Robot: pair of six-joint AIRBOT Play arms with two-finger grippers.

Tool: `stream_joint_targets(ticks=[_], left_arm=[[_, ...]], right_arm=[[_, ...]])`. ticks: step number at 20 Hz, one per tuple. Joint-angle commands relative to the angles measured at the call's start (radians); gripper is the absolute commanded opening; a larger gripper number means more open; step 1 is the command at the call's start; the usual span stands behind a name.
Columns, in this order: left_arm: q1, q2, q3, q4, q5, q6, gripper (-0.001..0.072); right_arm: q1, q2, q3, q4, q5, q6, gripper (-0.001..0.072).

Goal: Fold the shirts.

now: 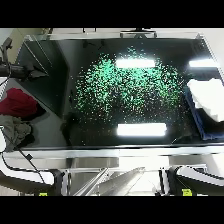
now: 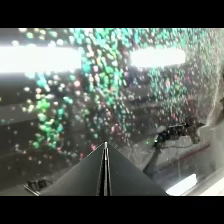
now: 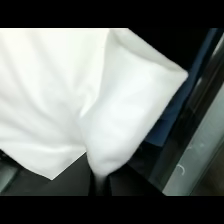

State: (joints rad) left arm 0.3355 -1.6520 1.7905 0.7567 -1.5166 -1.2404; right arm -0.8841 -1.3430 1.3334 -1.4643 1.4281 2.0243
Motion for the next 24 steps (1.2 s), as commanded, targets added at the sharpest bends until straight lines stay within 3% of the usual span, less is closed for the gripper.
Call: stream_joint_targets(ticks=[1,2,3,4,7,10,12,13,14,15,18,24], left_arm=[[-0.048,-0.001,0.000,0.002,-0.003,0.001,0.0014],[-0.056,-0.001,0.000,0.002,-0.003,0.001,0.0015],[-0.064,-0.001,0.000,0.002,-0.003,0.001,0.0015],[-0.068,-0.001,0.000,0.002,-0.003,0.001,0.0014],[-0.066,0.000,0.002,0.000,-0.004,0.001,0.0014],[-0.065,0.000,0.046,0.000,-0.032,0.001,0.0013],[-0.073,0.003,0.109,0.000,-0.056,0.000,0.0005],[-0.074,0.018,0.126,-0.001,-0.058,0.000,0.0005],[-0.080,0.042,0.119,-0.001,-0.041,0.000,0.0006],[-0.091,0.079,0.079,-0.002,0.000,-0.001,0.0007],[-0.139,0.235,-0.174,-0.002,0.063,-0.005,0.0008],[-0.278,0.686,-0.872,-0.010,0.187,0.020,0.0016]], right_arm=[[-0.002,0.017,-0.162,-0.092,-0.051,0.034,0.0042],[-0.002,0.010,-0.165,-0.092,-0.042,0.032,0.0224],[-0.002,0.009,-0.162,-0.092,-0.036,0.003,0.0577],[-0.001,0.009,-0.149,-0.087,-0.033,-0.051,0.0704],[0.001,0.010,-0.033,-0.071,0.034,-0.091,0.0704],[0.001,0.011,0.142,0.074,0.086,-0.091,0.0704],[0.002,0.013,0.209,0.241,0.103,-0.091,0.0686],[0.005,0.019,0.214,0.346,0.098,-0.092,0.0494],[0.024,0.024,0.210,0.400,0.101,-0.108,0.0205],[0.063,0.032,0.200,0.404,0.122,-0.119,0.0024],[0.237,0.089,0.094,0.319,0.113,-0.139,0.0021],[0.804,0.444,-0.458,0.297,-0.270,-0.168,0.0021]])
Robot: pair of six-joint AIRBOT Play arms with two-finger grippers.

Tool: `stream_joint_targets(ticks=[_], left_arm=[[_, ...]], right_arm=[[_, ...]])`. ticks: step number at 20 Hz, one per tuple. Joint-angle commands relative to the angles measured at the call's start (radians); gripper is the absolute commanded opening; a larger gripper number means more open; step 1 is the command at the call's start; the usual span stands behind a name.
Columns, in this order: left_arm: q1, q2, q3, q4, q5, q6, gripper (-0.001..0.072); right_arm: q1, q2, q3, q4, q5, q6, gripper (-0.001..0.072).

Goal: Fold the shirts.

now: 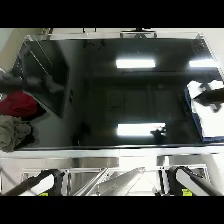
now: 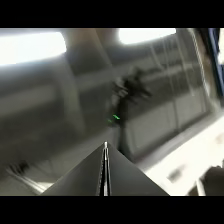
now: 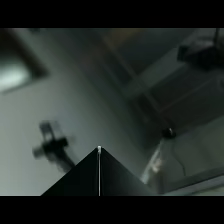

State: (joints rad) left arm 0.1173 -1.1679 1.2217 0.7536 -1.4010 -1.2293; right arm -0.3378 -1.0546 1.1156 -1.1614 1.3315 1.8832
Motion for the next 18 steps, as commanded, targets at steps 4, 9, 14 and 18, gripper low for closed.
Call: stream_joint_targets(ticks=[4,9,14,18], left_arm=[[-0.085,0.473,-0.654,-0.118,0.148,0.005,0.0015],[-0.022,0.595,-0.735,-0.127,0.117,-0.010,0.0015],[0.065,0.658,-0.735,-0.127,0.117,-0.010,0.0015],[0.099,0.657,-0.735,-0.127,0.101,-0.010,0.0015]], right_arm=[[0.475,0.283,-0.442,-0.013,-0.312,-0.029,0.0021],[0.483,0.277,-0.442,-0.002,-0.307,-0.029,0.0022],[0.483,0.273,-0.442,-0.002,-0.307,-0.029,0.0022],[0.483,0.272,-0.442,-0.002,-0.307,-0.029,0.0022]])
